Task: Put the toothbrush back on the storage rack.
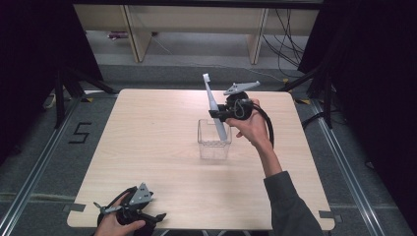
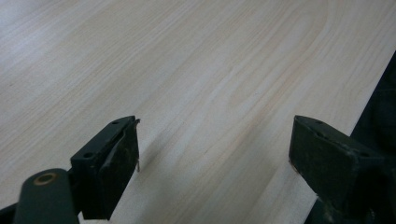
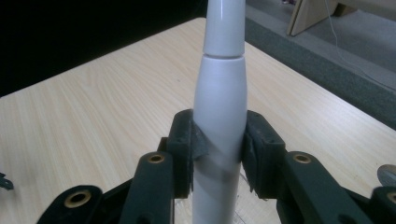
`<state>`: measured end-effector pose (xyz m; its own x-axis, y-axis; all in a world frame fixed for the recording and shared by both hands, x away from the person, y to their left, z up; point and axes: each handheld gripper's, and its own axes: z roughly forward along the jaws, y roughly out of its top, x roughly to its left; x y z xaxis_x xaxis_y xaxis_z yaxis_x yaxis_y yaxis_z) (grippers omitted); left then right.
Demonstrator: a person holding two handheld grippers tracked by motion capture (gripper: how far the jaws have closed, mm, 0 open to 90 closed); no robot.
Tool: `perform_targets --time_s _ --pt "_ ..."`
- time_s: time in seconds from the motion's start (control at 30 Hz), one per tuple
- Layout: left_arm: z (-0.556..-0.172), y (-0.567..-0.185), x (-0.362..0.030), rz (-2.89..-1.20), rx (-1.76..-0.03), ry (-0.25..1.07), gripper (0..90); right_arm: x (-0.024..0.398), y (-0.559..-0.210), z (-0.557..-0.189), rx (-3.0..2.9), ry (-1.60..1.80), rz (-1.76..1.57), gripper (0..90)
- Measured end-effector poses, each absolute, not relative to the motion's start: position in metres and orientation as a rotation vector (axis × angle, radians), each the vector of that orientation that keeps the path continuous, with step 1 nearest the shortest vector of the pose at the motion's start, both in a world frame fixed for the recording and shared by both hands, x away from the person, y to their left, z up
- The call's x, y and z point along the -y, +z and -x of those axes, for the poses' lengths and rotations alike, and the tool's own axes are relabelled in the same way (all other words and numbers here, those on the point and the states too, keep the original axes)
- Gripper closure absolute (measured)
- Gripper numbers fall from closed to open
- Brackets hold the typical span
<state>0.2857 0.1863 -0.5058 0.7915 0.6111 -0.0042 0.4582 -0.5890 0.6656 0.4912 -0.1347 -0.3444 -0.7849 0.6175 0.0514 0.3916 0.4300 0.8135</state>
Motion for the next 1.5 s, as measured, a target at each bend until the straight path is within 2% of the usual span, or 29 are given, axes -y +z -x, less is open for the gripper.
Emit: perform_targets --time_s 0.87,1.5 --pt "-0.285 -0.506 -0.186 -2.300 -0.787 0.293 15.4 0.103 -0.398 -0.508 -2.573 1.000 -0.854 66.9" --pt "-0.285 -0.506 -0.186 -2.303 -0.786 0.295 15.4 0.097 -0.418 -0.510 -2.642 0.859 -0.930 66.8"
